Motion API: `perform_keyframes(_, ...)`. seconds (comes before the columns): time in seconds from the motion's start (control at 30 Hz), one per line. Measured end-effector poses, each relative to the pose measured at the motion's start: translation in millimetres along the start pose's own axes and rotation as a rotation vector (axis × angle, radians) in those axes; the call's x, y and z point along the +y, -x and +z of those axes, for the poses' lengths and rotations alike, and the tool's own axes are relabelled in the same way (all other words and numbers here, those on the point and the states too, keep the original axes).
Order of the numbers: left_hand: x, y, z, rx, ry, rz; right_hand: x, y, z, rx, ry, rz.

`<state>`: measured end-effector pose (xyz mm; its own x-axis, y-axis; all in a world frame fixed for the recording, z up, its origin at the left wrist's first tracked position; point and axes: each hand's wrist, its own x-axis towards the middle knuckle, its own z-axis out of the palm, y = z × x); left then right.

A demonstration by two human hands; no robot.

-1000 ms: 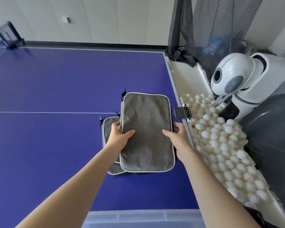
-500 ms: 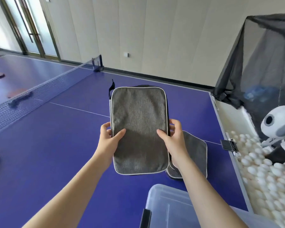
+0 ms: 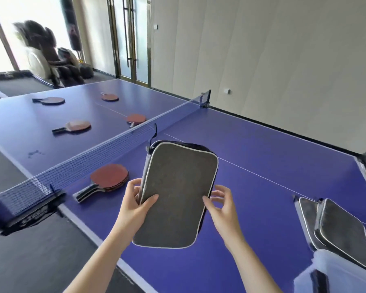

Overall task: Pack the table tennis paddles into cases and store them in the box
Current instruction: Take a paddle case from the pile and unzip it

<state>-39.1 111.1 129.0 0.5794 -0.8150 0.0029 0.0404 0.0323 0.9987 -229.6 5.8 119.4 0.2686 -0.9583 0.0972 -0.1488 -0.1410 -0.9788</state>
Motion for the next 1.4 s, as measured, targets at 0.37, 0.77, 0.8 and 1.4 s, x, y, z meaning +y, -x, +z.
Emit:
perform_keyframes(0.37,-38.2,-79.7,-75.7,0.080,-0.609,0.279,-48.3,-76.1,106.9,-0.028,0.314,-0.449)
perform_keyframes(0.77,-43.7,-185.6,-67.6,-0.092,-0.989,0.542,-32.7,-166.3,136.6,0.001,0.727,-0.478)
perform_keyframes(0.8,-44.6,-191.6,-65.4,-0.112,-1.002,0.548,-29.8,-169.9,135.4,0.015,0.748,-0.462)
perform_keyframes(1.4,-52.3,-290.1,-36.7,-0.420,-0.791,0.519,-41.2,-194.1,120.2,0.504,0.624,-0.045)
